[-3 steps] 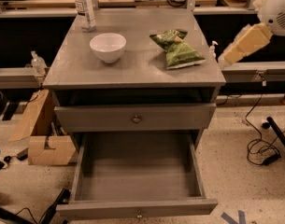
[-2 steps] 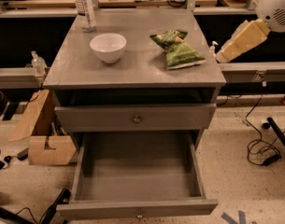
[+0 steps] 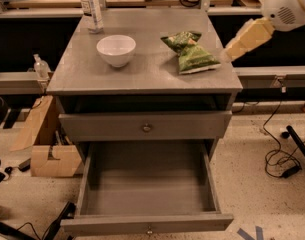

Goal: Place green jalapeno chip bag into middle drawer

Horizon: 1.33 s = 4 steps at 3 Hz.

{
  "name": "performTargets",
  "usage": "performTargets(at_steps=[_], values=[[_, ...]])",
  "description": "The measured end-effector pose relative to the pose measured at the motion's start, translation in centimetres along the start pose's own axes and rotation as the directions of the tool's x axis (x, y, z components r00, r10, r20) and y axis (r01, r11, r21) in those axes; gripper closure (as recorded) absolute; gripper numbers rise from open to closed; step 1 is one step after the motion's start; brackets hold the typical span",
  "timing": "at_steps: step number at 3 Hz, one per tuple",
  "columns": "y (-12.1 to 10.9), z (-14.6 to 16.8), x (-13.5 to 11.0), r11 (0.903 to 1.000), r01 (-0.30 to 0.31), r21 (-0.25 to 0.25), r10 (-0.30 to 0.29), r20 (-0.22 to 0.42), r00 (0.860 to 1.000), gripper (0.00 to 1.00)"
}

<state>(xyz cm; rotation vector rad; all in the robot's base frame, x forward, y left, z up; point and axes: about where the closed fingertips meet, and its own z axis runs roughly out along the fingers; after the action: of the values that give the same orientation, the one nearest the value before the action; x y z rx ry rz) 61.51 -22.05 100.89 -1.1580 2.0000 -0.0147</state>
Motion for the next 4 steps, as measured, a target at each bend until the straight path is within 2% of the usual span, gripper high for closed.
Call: performTargets(at_steps=[1,2,3,4], values=[[-3.3,7.1,-2.2,0.9967,-0.081,-0.003,0.081,0.055,0.995,0.0],[-5.2,12.7,-2.9,0.9904,-0.138,-0.01,0.138,0.07,0.988,0.0],[-5.6,18.8,-2.2,0.9755,-0.216,-0.043,0.219,0.091,0.971,0.0],[-5.3,23.2,-2.3,0.9604,-0.264,-0.088,0.274,0.12,0.954,0.0]])
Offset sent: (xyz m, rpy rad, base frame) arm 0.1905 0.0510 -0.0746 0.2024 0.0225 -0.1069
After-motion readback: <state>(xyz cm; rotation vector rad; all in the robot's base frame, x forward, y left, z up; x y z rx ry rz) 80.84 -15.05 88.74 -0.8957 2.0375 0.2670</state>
